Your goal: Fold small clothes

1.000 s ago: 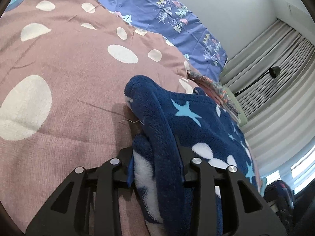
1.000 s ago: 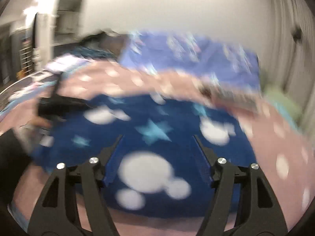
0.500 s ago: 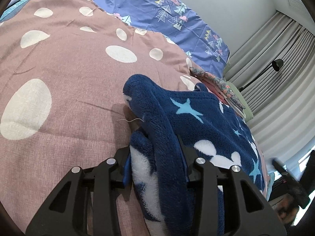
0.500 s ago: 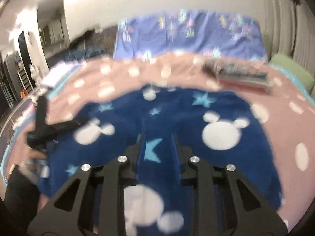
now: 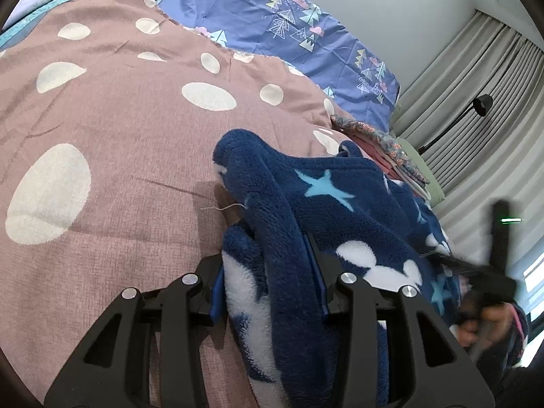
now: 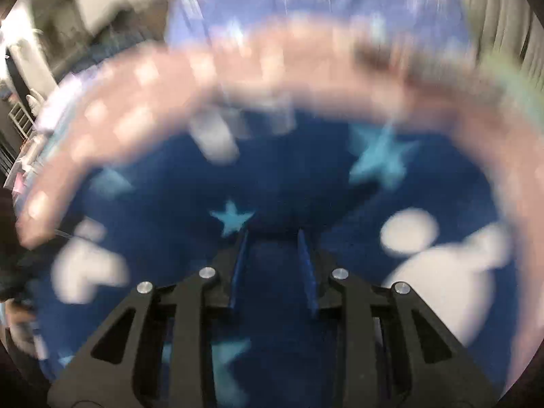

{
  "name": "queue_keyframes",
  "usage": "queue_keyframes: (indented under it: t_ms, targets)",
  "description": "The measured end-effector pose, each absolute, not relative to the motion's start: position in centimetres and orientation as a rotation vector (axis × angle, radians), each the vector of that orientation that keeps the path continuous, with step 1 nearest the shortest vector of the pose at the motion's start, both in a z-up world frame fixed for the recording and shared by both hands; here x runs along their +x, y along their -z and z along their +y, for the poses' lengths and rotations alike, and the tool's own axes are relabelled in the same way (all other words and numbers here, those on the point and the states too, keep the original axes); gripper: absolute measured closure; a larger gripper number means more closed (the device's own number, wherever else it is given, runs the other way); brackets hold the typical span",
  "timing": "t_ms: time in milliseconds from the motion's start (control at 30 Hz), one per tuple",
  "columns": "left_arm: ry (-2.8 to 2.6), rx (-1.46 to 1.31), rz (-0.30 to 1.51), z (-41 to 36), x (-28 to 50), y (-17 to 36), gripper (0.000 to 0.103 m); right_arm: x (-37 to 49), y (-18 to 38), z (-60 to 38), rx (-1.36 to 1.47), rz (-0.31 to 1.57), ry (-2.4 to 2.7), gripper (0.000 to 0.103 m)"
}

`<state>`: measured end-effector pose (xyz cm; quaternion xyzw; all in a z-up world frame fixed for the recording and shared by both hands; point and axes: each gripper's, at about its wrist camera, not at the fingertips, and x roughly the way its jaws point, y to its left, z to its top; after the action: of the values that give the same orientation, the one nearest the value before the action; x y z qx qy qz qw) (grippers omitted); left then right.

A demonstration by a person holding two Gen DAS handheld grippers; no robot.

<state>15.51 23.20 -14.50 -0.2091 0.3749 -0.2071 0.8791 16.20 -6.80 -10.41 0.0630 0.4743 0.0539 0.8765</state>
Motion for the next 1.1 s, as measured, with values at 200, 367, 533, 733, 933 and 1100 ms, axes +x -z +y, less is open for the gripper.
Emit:
queue_keyframes:
  t_ms: [200,367,533,733,933,1100]
  targets:
    - [0.407,-0.384,0.78,22.7,15.5,14.2,0.06,17.1,4.4,-7.2,0.128,0.862,-0.162,0.068]
    - [0.403,-0.373,0.777,22.6,15.4,14.2,0.06,22.6,9.6,-6.0,0.004,1.011,-0.091,0.052]
    - [0.403,-0.363,0.778,22.4,15.4,14.2,0.058,21.9,10.1,-3.9,-0.153,0.936,-0.075,0.051]
    - [0.407,-0.37,0.777,22.6,15.4,14.3,0.058,12.6,3.8,-2.8,-0.148,0.723,-0.207,0.05]
    - [0.413,-0.381,0.776,22.8,15.2,14.3,0.058,-4.0,5.6,8.4,-0.552,0.542,-0.652,0.045]
    - [0.42,-0.395,0.773,22.9,15.2,14.4,0.058,-10.0,10.1,13.5,-0.826,0.373,-0.676,0.04]
